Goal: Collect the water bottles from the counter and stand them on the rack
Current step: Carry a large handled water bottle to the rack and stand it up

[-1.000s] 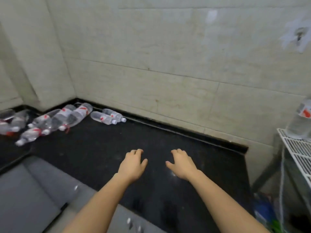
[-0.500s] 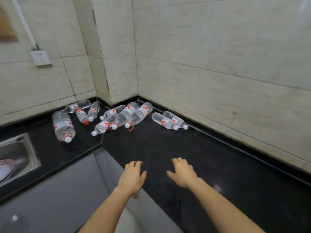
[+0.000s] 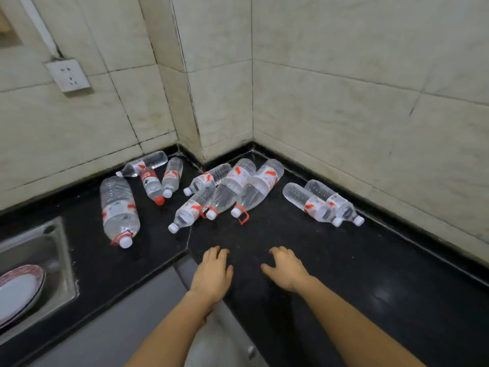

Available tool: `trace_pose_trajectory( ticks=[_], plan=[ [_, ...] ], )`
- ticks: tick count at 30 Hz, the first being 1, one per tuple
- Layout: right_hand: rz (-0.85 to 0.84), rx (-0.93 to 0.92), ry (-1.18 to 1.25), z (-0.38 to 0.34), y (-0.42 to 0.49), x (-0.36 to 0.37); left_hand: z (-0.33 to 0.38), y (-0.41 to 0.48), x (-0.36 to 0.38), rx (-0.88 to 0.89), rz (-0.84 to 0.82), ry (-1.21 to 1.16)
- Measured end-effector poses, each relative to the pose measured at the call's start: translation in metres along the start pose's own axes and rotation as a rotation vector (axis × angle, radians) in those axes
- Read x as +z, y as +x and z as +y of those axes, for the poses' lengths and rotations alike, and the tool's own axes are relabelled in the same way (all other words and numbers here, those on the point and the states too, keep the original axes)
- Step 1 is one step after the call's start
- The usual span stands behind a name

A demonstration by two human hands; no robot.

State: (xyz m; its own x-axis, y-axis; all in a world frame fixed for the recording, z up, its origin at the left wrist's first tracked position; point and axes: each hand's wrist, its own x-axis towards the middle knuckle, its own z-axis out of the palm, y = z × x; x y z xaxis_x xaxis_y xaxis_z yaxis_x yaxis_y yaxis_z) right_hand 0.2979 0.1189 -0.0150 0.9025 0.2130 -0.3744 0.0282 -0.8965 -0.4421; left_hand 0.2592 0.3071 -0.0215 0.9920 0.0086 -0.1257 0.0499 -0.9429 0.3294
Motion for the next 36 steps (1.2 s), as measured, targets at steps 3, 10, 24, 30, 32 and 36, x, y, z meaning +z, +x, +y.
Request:
trace_pose_trajectory(
  ticks=[3, 10, 24, 30, 32, 36],
  plan=[
    [0.015, 0.022, 0.095, -0.013, 0.039, 0.004, -0.017, 0.043, -0.004, 0.058, 0.003, 0.042],
    [0.162, 0.142, 0.43, -0.044, 0.12, 0.009, -0.061, 0.178, -0.009, 0.457, 0.087, 0.218],
    [0.368, 0.668, 1.17, -0.086, 0.227, 0.034, -0.038, 0.331, -0.03, 1.006, -0.292, 0.292],
    [0.307, 0.75, 1.283, -0.056, 0.186, 0.018, -0.002, 0.328, -0.011, 1.244, -0.345, 0.357],
    [0.319, 0.755, 1.231, -0.031, 0.16, 0.008, 0.014, 0.325, -0.006, 1.349, -0.318, 0.375],
    [0.28, 0.695, 1.011, 0.005, 0.097, -0.017, 0.047, 0.312, -0.005, 1.524, -0.323, 0.36]
  ],
)
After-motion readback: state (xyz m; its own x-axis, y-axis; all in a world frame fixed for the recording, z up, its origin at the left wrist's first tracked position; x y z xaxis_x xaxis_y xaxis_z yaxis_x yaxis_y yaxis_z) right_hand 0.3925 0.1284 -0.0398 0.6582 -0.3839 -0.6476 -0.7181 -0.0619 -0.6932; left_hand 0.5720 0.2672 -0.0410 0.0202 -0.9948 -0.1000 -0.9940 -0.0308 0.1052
